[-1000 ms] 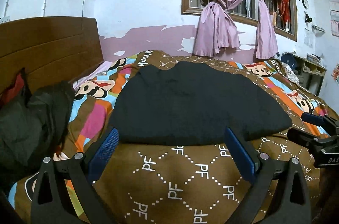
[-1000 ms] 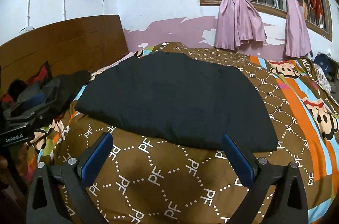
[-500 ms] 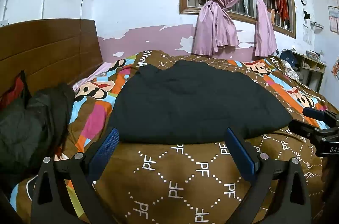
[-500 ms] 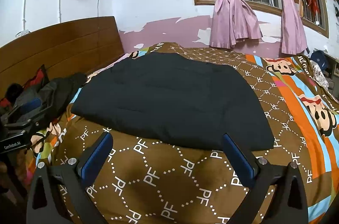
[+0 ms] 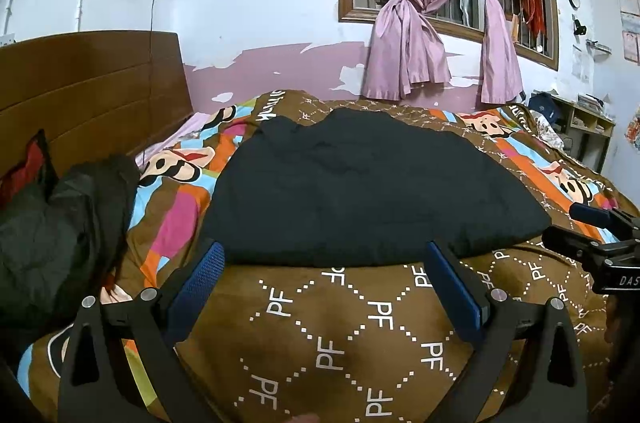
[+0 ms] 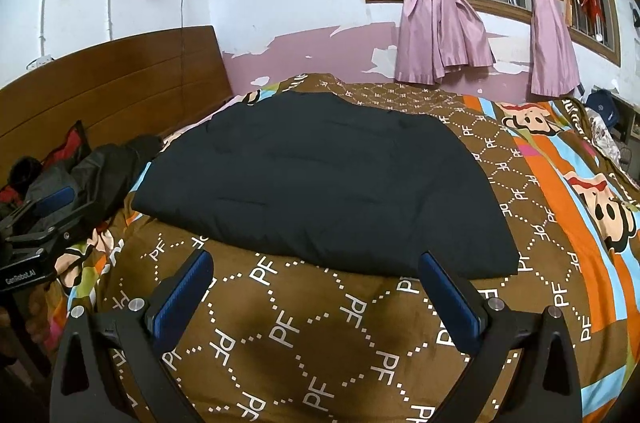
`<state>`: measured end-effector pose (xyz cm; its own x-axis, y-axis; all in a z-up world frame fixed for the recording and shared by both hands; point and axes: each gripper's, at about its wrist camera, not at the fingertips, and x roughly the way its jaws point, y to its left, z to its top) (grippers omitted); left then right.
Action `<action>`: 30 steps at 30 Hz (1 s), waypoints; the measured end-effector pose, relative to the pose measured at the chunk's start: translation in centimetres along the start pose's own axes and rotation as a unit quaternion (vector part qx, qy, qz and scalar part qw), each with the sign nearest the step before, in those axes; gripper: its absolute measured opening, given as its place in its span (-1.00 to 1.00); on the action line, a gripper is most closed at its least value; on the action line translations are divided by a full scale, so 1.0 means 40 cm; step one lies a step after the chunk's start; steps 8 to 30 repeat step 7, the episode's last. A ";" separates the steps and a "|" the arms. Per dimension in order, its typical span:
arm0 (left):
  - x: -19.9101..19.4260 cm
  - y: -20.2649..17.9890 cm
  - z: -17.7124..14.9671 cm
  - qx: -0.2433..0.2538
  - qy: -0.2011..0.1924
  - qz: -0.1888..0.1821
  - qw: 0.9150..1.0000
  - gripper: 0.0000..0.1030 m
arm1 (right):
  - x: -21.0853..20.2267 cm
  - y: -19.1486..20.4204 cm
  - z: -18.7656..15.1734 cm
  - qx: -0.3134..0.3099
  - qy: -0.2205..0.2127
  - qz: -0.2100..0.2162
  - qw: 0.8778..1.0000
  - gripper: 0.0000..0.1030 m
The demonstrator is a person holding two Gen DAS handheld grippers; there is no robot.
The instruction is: Fold large clothes
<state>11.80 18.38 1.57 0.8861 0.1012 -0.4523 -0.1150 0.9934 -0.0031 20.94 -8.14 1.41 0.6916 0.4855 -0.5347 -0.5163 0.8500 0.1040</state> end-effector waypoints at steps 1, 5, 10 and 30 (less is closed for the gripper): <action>0.000 0.000 -0.001 0.004 -0.002 0.001 1.000 0.90 | 0.002 -0.001 0.002 0.002 0.001 0.000 1.000 1.00; -0.002 0.000 -0.003 0.013 -0.008 -0.002 1.000 0.90 | 0.002 -0.005 0.001 0.006 0.003 -0.001 1.000 1.00; -0.001 0.001 -0.003 0.016 -0.008 -0.003 1.000 0.90 | 0.002 -0.005 0.002 0.006 0.003 -0.001 1.000 1.00; -0.001 0.001 -0.003 0.016 -0.008 -0.003 1.000 0.90 | 0.002 -0.005 0.002 0.006 0.003 -0.001 1.000 1.00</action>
